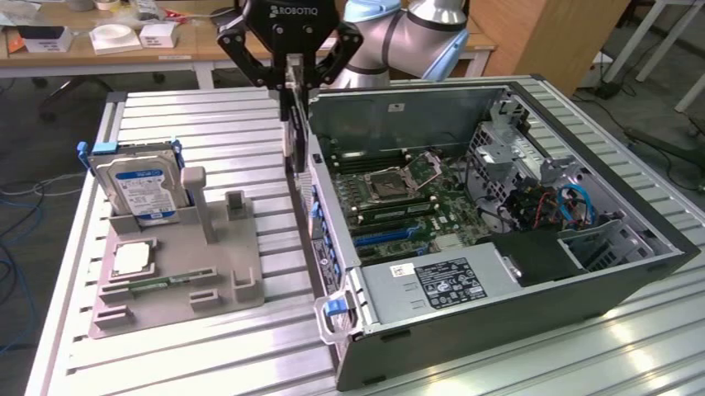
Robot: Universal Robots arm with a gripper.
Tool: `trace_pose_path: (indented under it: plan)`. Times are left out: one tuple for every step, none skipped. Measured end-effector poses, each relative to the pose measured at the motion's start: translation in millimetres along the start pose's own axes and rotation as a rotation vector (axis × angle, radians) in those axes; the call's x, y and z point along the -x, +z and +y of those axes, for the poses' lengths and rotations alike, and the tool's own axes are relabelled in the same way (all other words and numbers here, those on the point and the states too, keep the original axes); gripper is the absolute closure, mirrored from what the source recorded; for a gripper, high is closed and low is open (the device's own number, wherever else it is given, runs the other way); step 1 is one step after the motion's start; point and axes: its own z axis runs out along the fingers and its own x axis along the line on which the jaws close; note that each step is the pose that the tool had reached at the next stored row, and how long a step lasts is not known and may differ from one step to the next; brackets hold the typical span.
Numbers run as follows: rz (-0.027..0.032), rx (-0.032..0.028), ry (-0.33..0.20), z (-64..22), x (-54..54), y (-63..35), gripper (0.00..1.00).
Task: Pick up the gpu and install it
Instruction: 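Pick up the gpu and move the gpu toward the slot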
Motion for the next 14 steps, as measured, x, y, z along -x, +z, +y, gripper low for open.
trace_pose_path:
  plan:
    - [0.0000, 0.0000, 0.000, 0.1, 1.0, 0.0, 0.74]
    - [0.0000, 0.0000, 0.000, 0.1, 2.0, 0.0, 0.74]
    - [0.0000, 0.0000, 0.000, 0.1, 2.8, 0.0, 0.74]
    - [0.0000, 0.0000, 0.000, 0.1, 3.7, 0.0, 0.74]
    - [0.0000, 0.0000, 0.000, 0.2, 4.5, 0.0, 0.74]
    - [-0.0001, 0.0000, 0.000, 0.2, 5.1, 0.0, 0.74]
    - [0.0000, 0.0000, 0.000, 0.2, 5.8, 0.0, 0.74]
    - [0.0000, -0.0001, 0.000, 0.2, 6.6, 0.0, 0.74]
    - [0.0000, 0.0000, 0.000, 0.3, 7.3, 0.0, 0.74]
    - [-0.0001, 0.0000, 0.000, 0.3, 8.1, 0.0, 0.74]
    - [0.0000, 0.0000, 0.000, 0.3, 9.0, 0.0, 0.74]
    - [0.0000, 0.0000, 0.000, 0.4, 9.8, 0.0, 0.74]
    - [-0.0001, 0.0000, 0.000, 0.4, 10.6, 0.1, 0.74]
    - [0.0000, 0.0000, 0.000, 0.4, 11.4, 0.0, 0.74]
